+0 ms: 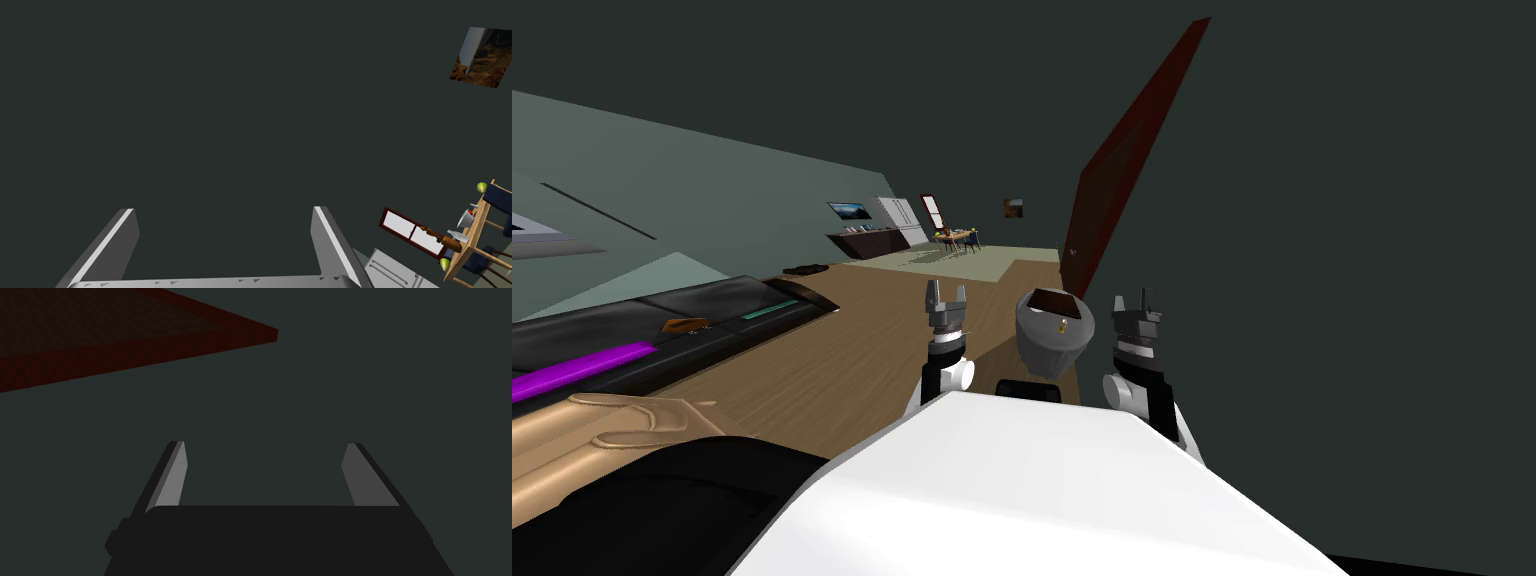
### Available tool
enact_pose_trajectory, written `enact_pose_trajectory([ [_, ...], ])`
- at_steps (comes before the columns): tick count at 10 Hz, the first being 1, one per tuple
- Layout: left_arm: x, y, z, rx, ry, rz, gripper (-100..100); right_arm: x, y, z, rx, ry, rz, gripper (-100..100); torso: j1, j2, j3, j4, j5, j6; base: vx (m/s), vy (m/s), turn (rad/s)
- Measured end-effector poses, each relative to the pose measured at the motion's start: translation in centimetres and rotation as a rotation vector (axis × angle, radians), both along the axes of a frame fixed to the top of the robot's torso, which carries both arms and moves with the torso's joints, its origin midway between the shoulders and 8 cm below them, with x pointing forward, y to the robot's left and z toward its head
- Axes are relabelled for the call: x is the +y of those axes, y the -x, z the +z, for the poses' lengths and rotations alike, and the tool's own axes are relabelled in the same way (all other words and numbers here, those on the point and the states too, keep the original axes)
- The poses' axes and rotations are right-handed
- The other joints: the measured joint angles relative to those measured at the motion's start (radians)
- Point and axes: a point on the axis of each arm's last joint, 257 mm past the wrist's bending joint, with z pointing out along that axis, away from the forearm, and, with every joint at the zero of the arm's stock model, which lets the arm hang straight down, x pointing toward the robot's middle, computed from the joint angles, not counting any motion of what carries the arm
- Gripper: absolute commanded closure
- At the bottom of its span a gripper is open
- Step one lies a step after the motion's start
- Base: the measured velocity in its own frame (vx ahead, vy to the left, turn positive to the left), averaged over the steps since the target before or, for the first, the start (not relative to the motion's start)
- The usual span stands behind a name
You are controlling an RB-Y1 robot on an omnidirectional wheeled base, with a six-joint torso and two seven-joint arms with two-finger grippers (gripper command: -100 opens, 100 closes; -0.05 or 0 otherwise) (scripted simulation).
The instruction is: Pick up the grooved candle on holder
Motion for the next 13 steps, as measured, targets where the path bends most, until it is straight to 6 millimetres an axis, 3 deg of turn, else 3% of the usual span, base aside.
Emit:
enact_pose_trajectory([
  [5,0.0,0.0,0.0,0.000,0.000,0.000,0,-2.1,-2.3,-4.0,0.122,-0.045,0.040,-100,0.004,0.001,0.001,0.000,0.001,0.000,-0.012,0.061,0.036],
  [13,0.0,0.0,0.0,0.000,0.000,0.000,0,-7.9,-3.8,-12.0,0.327,-0.258,0.040,-100,0.005,0.001,0.001,0.000,0.001,0.000,-0.016,0.073,0.050],
])
